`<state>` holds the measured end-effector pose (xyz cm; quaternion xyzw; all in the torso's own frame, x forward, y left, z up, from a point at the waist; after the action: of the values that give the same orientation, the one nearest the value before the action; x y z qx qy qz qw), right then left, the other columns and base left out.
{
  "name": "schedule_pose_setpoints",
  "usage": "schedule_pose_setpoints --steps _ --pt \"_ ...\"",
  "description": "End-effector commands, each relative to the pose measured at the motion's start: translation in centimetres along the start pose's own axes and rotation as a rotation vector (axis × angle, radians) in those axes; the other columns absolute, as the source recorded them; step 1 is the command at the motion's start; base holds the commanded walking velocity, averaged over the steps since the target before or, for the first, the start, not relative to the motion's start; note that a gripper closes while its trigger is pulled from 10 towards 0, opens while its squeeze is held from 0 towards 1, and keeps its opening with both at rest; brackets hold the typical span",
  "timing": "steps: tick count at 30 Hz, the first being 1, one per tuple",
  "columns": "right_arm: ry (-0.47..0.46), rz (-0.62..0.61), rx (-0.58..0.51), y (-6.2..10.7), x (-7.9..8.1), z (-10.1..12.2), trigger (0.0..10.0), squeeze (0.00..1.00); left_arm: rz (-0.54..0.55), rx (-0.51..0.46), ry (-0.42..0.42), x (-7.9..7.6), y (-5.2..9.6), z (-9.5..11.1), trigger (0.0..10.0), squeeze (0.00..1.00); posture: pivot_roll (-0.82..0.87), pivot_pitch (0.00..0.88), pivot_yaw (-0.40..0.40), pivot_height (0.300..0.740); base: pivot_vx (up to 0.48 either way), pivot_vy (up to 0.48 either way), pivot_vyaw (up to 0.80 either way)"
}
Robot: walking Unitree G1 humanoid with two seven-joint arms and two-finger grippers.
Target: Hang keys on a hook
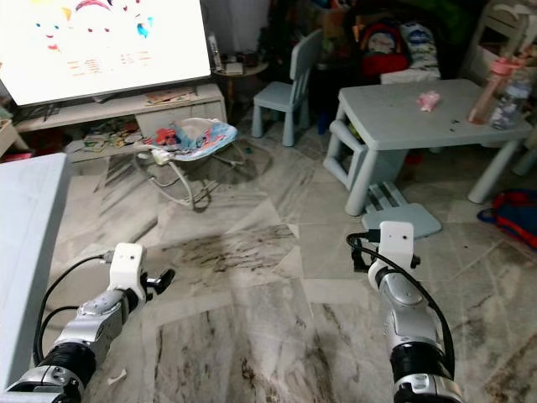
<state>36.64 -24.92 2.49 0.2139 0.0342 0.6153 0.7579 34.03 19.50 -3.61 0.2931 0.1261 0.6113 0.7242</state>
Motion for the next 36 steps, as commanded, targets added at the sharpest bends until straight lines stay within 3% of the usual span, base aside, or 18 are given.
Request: schedule_pose_setpoints --steps 1,5,13,17,23,27,28,36 --pt "-0.009 -0.02 0.007 -0.2 -1.1 -0.2 10.0 0.0 0.028 0.036 -0.027 0.8 0.3 -1.3 10.0 0.0 -0.08 0.0 0.046 0.74 0.0 0.0 0.0" --pt "0.023 -0.033 0.051 0.2 -2.0 -2.0 10.0 0.0 0.027 0.105 -0.072 0.9 0.7 -3.5 10.0 0.0 -0.07 0.0 0.049 0.74 0.0 0.0 0.0" --pt "0.032 -0.113 0.249 2.3 -3.4 -9.1 10.0 0.0 -0.024 0.309 -0.122 0.2 2.8 -10.0 10.0 0.0 -0.07 0.0 0.062 0.74 0.0 0.0 0.0" --pt "-0.008 -0.145 0.273 2.7 -3.8 -10.0 10.0 0.0 -0.033 0.322 -0.114 0.0 2.9 -10.5 10.0 0.0 -0.07 0.0 0.063 0.74 0.0 0.0 0.0" --pt "0.014 -0.172 0.402 4.8 -4.8 -13.8 10.0 0.0 -0.069 0.337 -0.12 -2.3 2.6 -10.7 10.0 0.0 -0.07 0.0 0.061 0.74 0.0 0.0 0.0" --pt "-0.017 -0.137 0.483 5.9 -3.9 -16.0 10.0 0.0 -0.101 0.364 -0.13 -4.2 2.7 -11.3 10.0 0.0 -0.07 0.0 0.061 0.74 0.0 0.0 0.0" --pt "0.011 -0.114 0.507 6.2 -3.5 -16.6 10.0 0.0 -0.11 0.376 -0.124 -4.6 2.9 -11.7 10.0 0.0 -0.07 0.0 0.062 0.74 0.0 0.0 0.0" --pt "0.066 -0.082 0.581 7.2 -3.1 -18.3 10.0 0.0 -0.128 0.398 -0.122 -5.9 3.3 -12.7 10.0 0.0 -0.07 0.0 0.057 0.74 0.0 0.0 0.0"
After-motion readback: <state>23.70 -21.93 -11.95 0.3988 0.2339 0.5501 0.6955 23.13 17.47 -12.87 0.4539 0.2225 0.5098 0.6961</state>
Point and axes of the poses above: a point about 5 cm out from each wrist's last joint towards the gripper, its own y axis pointing back from the gripper into the wrist, its own z axis along the axis of the wrist's last joint, x = y × z, the point moved 6 cm from there along -y, pointing out of the wrist towards the gripper, and after that the axes turned 14 degrees about -y, right-handed, at the moved point
